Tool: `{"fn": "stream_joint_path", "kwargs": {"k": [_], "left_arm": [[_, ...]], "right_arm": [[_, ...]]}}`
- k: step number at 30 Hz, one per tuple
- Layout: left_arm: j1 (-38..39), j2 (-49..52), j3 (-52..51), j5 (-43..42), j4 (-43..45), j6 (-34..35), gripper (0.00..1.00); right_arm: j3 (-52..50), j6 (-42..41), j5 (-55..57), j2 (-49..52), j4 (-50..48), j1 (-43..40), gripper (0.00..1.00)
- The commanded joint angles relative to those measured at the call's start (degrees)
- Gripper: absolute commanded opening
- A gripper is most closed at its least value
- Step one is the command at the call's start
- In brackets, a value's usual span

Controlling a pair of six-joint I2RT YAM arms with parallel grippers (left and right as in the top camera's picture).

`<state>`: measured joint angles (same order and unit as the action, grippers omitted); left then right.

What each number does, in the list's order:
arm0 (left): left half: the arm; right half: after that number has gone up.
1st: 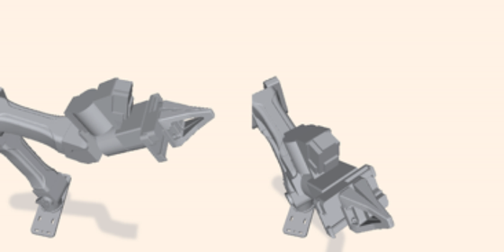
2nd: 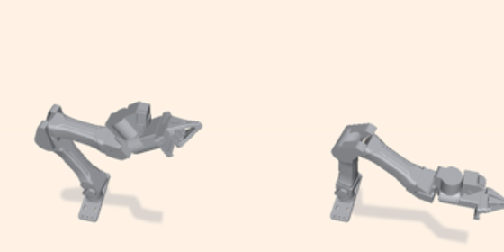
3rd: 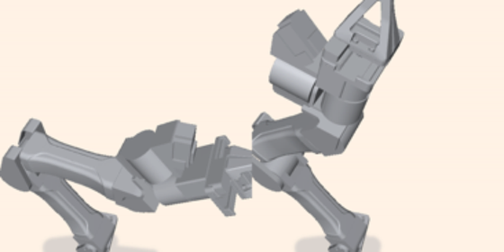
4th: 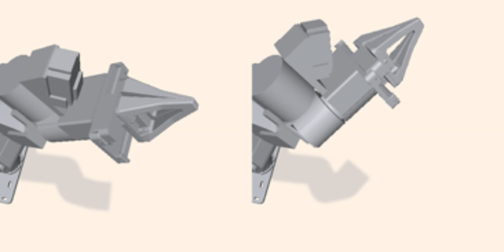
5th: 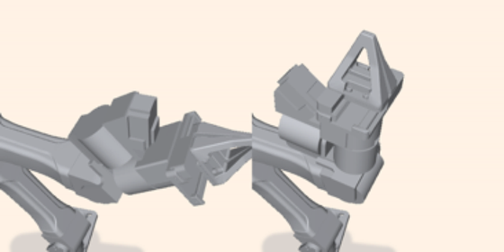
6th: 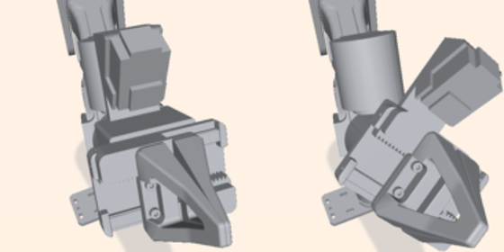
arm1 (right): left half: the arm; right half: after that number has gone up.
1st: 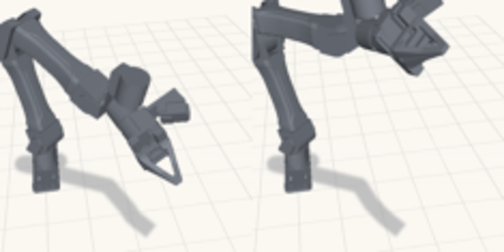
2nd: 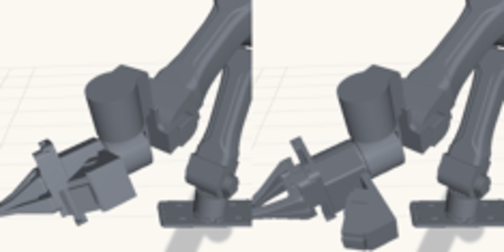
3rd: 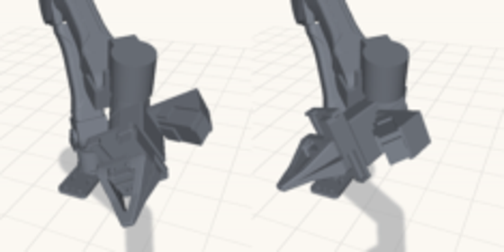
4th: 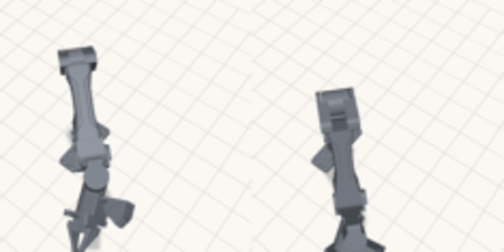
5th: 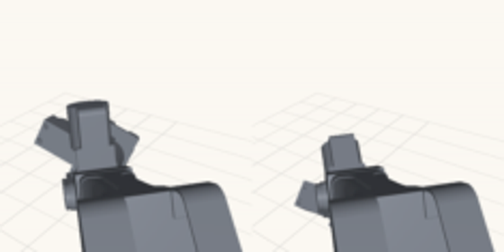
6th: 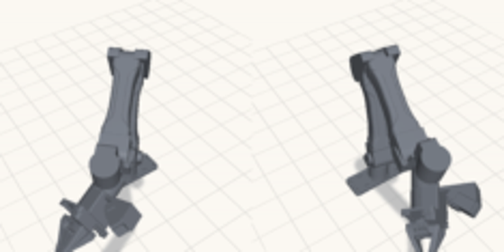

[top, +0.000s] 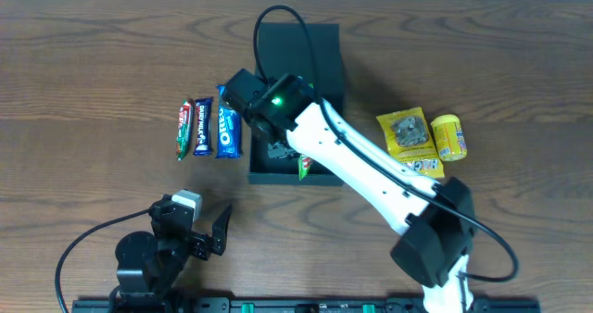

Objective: Pack container
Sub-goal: 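Lower the Haribo bag into the box and release it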

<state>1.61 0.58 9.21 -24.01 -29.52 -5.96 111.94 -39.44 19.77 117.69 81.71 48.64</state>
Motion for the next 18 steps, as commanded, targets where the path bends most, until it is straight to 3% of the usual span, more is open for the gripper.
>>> {"fn": "stream_joint_path", "kwargs": {"k": [1, 3, 4, 5, 6, 13, 18], "left_arm": [[-0.13, -0.37, -0.94, -0.61, -0.04, 0.42, 0.95], [-0.13, -0.37, -0.94, -0.61, -0.04, 0.42, 0.95], [-0.13, -0.37, -0.94, -0.61, -0.04, 0.42, 0.95], [-0.13, -0.37, -0.94, -0.61, -0.02, 0.42, 0.95], [-0.13, -0.37, -0.94, -0.61, -0.04, 0.42, 0.95], [-0.13, -0.37, -0.94, -0.61, -0.04, 0.42, 0.95], [-0.13, -0.37, -0.94, -0.61, -0.04, 0.42, 0.96]], "right_arm": [[-0.15, -2.34, -0.81, 3.52, 0.00, -0.26, 0.02], [-0.15, -2.32, -1.55, 5.33, -0.13, -0.24, 0.01], [-0.15, -2.29, -2.21, 5.84, -0.57, -0.24, 0.09], [-0.15, -1.44, -3.21, 6.08, -1.44, -0.24, 0.38], [-0.15, 0.07, -4.39, 6.08, -2.51, -0.24, 0.55], [6.51, 5.33, -5.44, 4.92, -1.29, -1.07, 0.94], [7.43, 5.90, -5.88, 2.93, -1.11, -2.80, 0.89]]}}
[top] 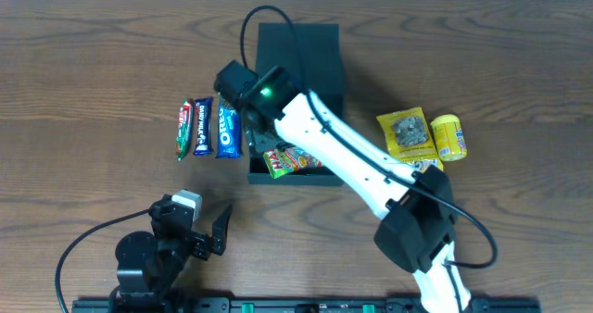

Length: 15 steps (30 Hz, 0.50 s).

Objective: Pack container
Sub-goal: 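Lower the Haribo bag into the box and release it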

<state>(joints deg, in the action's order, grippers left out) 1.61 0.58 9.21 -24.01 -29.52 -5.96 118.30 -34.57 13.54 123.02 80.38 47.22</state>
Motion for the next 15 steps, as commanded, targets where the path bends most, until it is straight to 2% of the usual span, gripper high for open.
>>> {"fn": "stream_joint_path", "kwargs": {"k": [1, 2, 3, 4, 8, 15], "left_arm": [[-0.13, -0.37, -0.94, -0.61, -0.04, 0.42, 0.95], [-0.13, -0.37, -0.94, -0.61, -0.04, 0.42, 0.95], [-0.13, -0.37, -0.94, -0.61, -0.04, 0.42, 0.95], [-0.13, -0.37, -0.94, -0.61, -0.04, 0.42, 0.95], [-0.13, -0.37, -0.94, -0.61, -0.04, 0.42, 0.95], [-0.13, -0.37, -0.94, -0.61, -0.04, 0.42, 0.96]], "right_arm": [[1.07, 1.09, 0.35, -2.40, 0.22, -1.73, 0.89], [0.94, 1.29, 0.17, -2.36, 0.17, -2.21, 0.85], [0.39, 2.01, -1.88, -2.25, -0.94, -2.78, 0.65], [-0.22, 3.72, -4.57, -2.21, -2.64, -3.13, 0.59], [-3.89, 12.07, -16.57, -2.03, -8.85, -4.07, 0.58], [-13.55, 17.70, -22.53, -1.97, -12.22, -5.49, 0.56]]}}
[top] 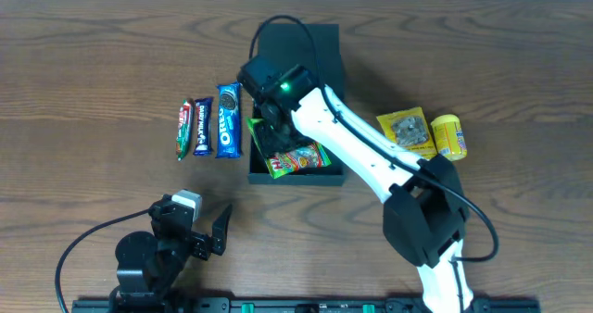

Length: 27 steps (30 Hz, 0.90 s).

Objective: Pack container
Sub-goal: 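Lower the Haribo bag into the box and release it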

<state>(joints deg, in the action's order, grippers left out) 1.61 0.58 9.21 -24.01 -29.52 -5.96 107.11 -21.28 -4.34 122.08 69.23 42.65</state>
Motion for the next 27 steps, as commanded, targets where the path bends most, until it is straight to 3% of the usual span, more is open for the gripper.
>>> {"fn": "stream_joint_path", "kwargs": {"k": [1, 10, 19, 22, 27], "left_arm": [[-0.13, -0.37, -0.94, -0.61, -0.04, 0.42, 0.95], [-0.13, -0.37, -0.94, -0.63, -0.04, 0.42, 0.95], [-0.13, -0.37, -0.94, -0.61, -0.02, 0.42, 0.95], [-0.13, -0.37, -0.94, -0.61, -0.02, 0.42, 0.96], [-0.13, -0.37, -0.94, -0.61, -0.04, 0.42, 0.95]], "right_arm": [[-3.58, 5.14, -5.44, -1.03, -2.08, -0.90, 0.55], [-13.57, 5.22, -4.44, -1.03, -13.07, -1.42, 0.71], [-15.34, -3.26, 7.50, -0.96, -11.80, -1.55, 0.73], [-15.30, -5.09, 5.77, -0.96, -12.02, -1.66, 0.75], [-15.30, -6.14, -1.92, -0.96, -12.28, -1.77, 0.67]]}}
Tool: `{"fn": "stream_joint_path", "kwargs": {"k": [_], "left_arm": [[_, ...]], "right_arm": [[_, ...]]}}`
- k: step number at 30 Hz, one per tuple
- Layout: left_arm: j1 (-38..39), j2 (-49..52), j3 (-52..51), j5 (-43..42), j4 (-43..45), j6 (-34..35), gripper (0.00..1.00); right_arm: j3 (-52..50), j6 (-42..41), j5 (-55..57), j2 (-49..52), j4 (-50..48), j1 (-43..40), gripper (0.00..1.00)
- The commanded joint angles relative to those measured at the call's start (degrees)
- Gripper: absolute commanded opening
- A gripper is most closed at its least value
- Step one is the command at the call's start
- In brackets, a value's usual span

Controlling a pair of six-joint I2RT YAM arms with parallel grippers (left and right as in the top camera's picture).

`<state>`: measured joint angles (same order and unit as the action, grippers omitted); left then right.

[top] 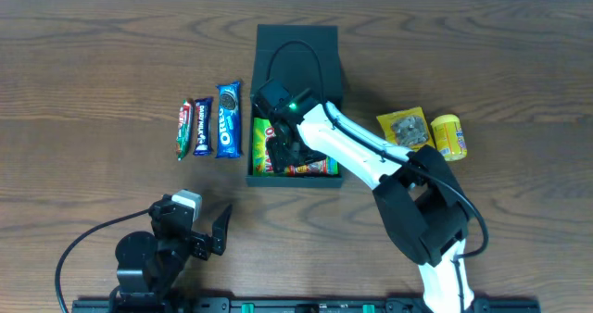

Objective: Pack container
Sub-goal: 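Lower the Haribo bag into the box and release it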

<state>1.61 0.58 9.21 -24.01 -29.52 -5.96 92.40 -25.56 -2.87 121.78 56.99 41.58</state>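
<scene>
The black container (298, 44) stands open at the table's middle. A green snack packet (310, 160) lies flat in its near end. My right gripper (281, 146) reaches down into the box over the packet's left part and appears shut on it, though its dark fingers are hard to make out. The white right arm (361, 156) crosses the box's right wall. My left gripper (219, 231) rests open near the front edge at the left, holding nothing.
Left of the box three bars lie side by side: a green and red bar (183, 128), a blue bar (201, 126) and an Oreo pack (228, 118). Right of it are a yellow packet (406, 132) and a small yellow pack (449, 135).
The green packet was tilted in the box's near end; now it lies flat and square with the box. My right wrist has moved a little toward the near right. The left arm is unchanged.
At first my right gripper was over the box's near left part with only a corner of the green packet showing. Then the packet showed at the box's near end, tilted. Now it lies flat inside, the gripper still on it.
</scene>
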Motion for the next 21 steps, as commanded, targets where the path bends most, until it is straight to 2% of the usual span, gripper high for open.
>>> {"fn": "stream_joint_path", "kwargs": {"k": [1, 10, 17, 21], "left_arm": [[-0.13, -0.37, -0.94, -0.63, -0.04, 0.42, 0.95], [-0.13, -0.37, -0.94, -0.63, -0.02, 0.42, 0.96], [-0.13, -0.37, -0.94, -0.61, -0.04, 0.42, 0.95], [-0.13, -0.37, -0.94, -0.61, -0.04, 0.42, 0.95]], "right_arm": [[-0.55, -1.84, -3.34, -0.66, -0.09, -0.74, 0.69], [5.03, -1.14, -0.20, -2.64, -1.86, -5.84, 0.71], [4.92, 0.96, 2.01, -1.62, -10.58, -6.78, 0.47], [4.87, 0.98, 2.91, 0.57, -13.33, -6.64, 0.43]]}}
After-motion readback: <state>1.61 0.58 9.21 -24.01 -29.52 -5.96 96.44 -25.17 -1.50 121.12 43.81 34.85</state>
